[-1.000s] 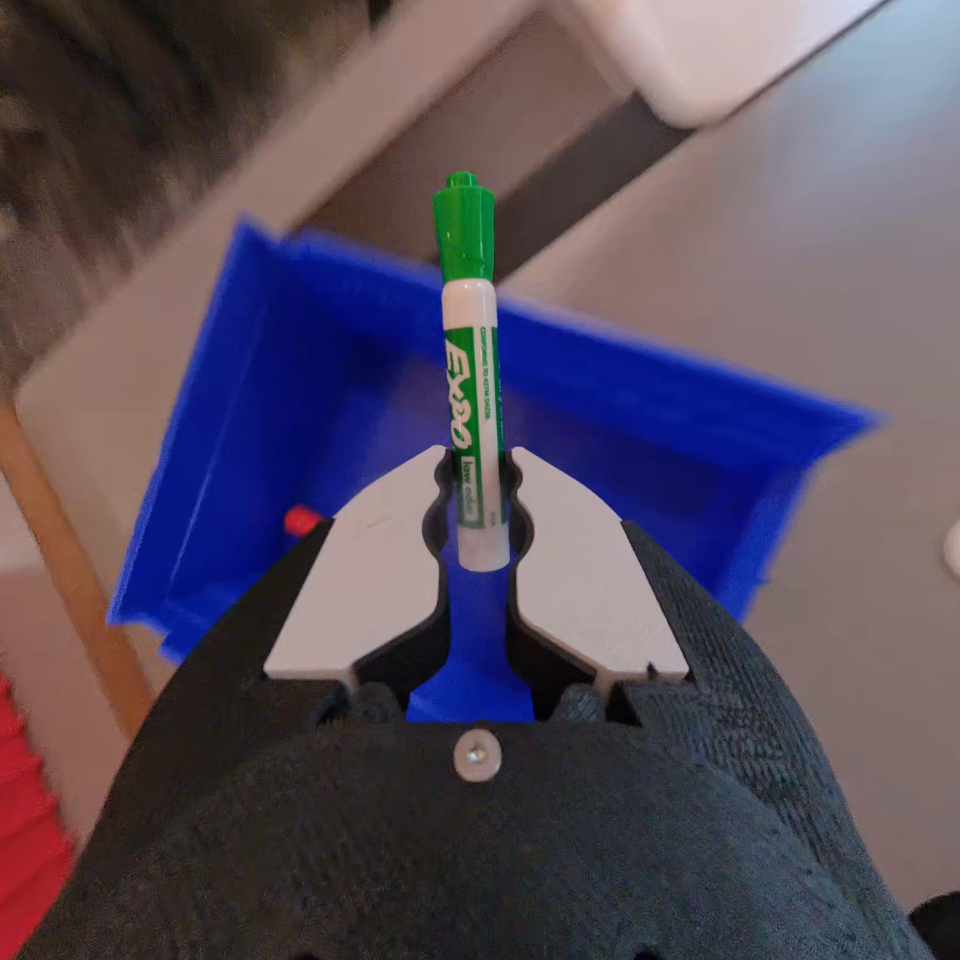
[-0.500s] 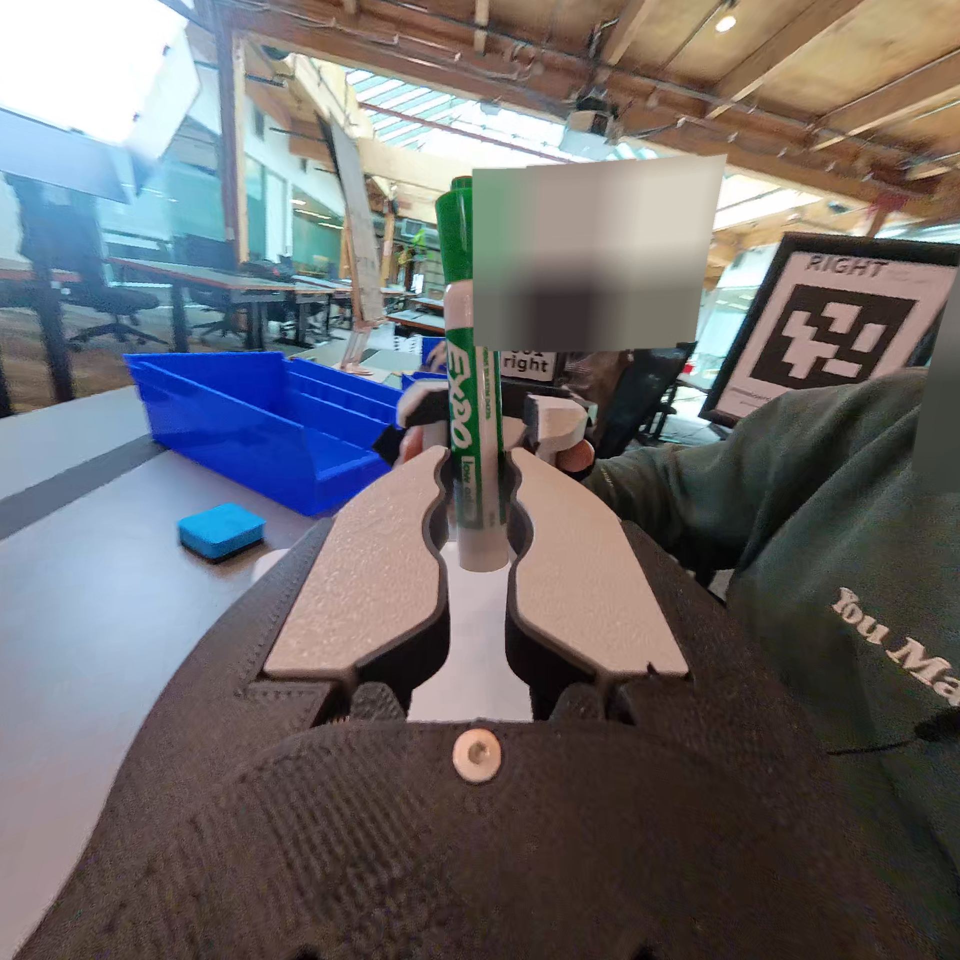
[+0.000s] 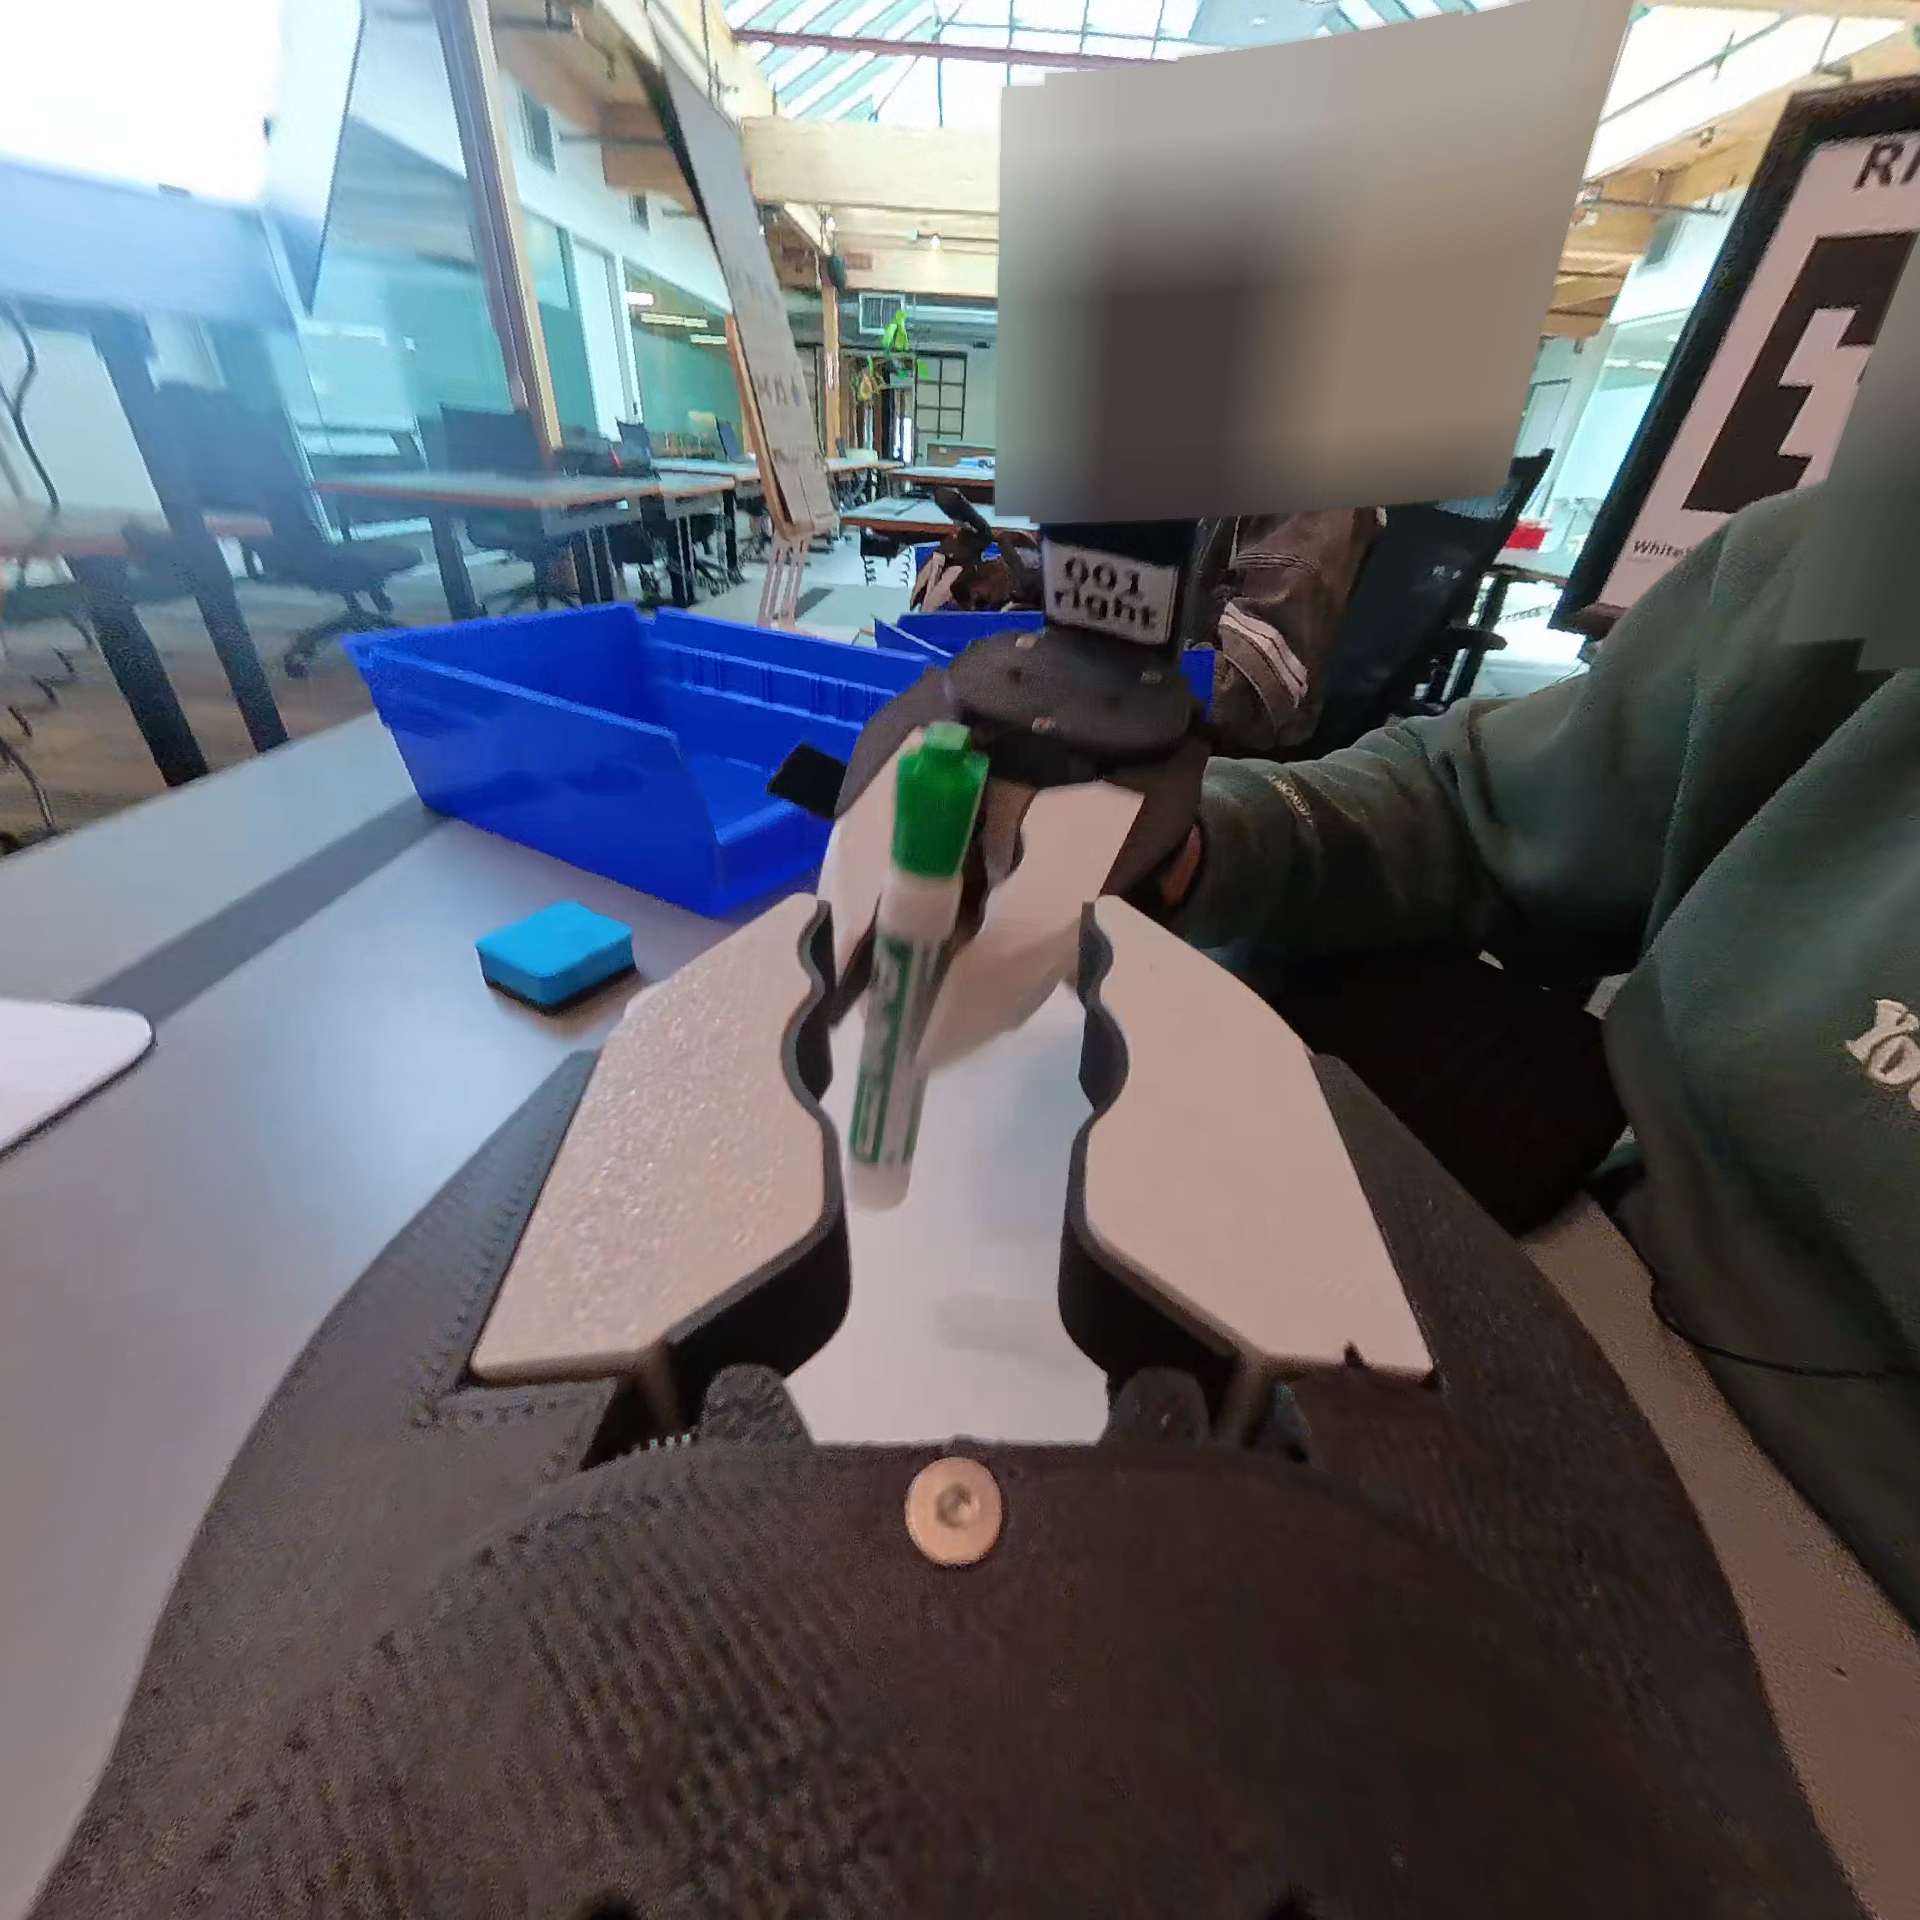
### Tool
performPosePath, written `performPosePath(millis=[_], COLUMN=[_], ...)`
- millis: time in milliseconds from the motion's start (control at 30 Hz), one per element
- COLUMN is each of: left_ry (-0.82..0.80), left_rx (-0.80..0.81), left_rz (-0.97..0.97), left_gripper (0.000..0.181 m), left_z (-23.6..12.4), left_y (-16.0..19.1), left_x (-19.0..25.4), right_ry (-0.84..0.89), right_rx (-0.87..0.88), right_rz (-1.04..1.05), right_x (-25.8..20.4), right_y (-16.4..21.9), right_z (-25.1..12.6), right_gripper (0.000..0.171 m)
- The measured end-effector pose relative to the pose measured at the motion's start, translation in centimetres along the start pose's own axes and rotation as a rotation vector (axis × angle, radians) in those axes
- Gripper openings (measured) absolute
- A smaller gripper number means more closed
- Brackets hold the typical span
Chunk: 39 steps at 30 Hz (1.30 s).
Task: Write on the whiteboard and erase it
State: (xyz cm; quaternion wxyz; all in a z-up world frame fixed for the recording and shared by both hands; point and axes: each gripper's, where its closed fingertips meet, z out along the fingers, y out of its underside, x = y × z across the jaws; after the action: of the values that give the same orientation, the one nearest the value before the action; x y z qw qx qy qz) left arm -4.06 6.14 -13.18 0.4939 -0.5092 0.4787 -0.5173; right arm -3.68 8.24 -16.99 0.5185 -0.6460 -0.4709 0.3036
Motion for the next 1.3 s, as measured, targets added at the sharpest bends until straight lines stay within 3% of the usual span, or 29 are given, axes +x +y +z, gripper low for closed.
performPosePath(millis=[133,267,400,533,633,700,767,933,1133,1300], left_ry=[-0.001,-0.048,-0.070,-0.063,-0.100,-0.068,-0.042,0.036,0.098,0.128], left_rx=[-0.080,-0.237,-0.233,-0.069,0.082,0.193,0.287,0.450,0.511,0.633], left_rz=[0.028,0.118,0.203,0.089,-0.041,-0.191,-0.328,-0.567,-0.726,-0.847], left_gripper=[0.043,0.024,0.020,0.019,0.019,0.019,0.019,0.019,0.019,0.019], left_z=[1.6,1.9,1.3,0.4,-1.0,-2.0,-2.8,-3.5,-1.7,-1.3], left_y=[0.8,3.3,2.7,0.2,-1.8,-2.9,-3.4,-3.9,-3.6,-3.9], left_x=[1.5,1.1,1.2,0.9,-0.8,-1.6,-2.4,-3.1,-1.9,-2.3], right_ry=[0.069,0.072,0.091,0.025,-0.043,-0.042,-0.014,0.057,0.132,0.210], right_rx=[-0.163,-0.204,-0.213,-0.013,0.219,0.269,0.291,0.288,0.326,0.335], right_rz=[-0.145,-0.248,-0.296,-0.259,-0.131,-0.065,-0.077,-0.193,-0.235,-0.299], right_x=[-0.4,-1.6,-1.9,-2.3,-1.6,-0.6,-0.1,-0.8,-1.4,-1.7], right_y=[2.7,3.1,2.6,0.1,-2.2,-2.5,-2.3,-1.7,-3.0,-4.1], right_z=[1.2,1.9,1.7,0.7,-1.2,-1.7,-1.8,-1.0,-0.9,-0.9], right_gripper=[0.019,0.019,0.019,0.019,0.035,0.050,0.054,0.050,0.047,0.032])
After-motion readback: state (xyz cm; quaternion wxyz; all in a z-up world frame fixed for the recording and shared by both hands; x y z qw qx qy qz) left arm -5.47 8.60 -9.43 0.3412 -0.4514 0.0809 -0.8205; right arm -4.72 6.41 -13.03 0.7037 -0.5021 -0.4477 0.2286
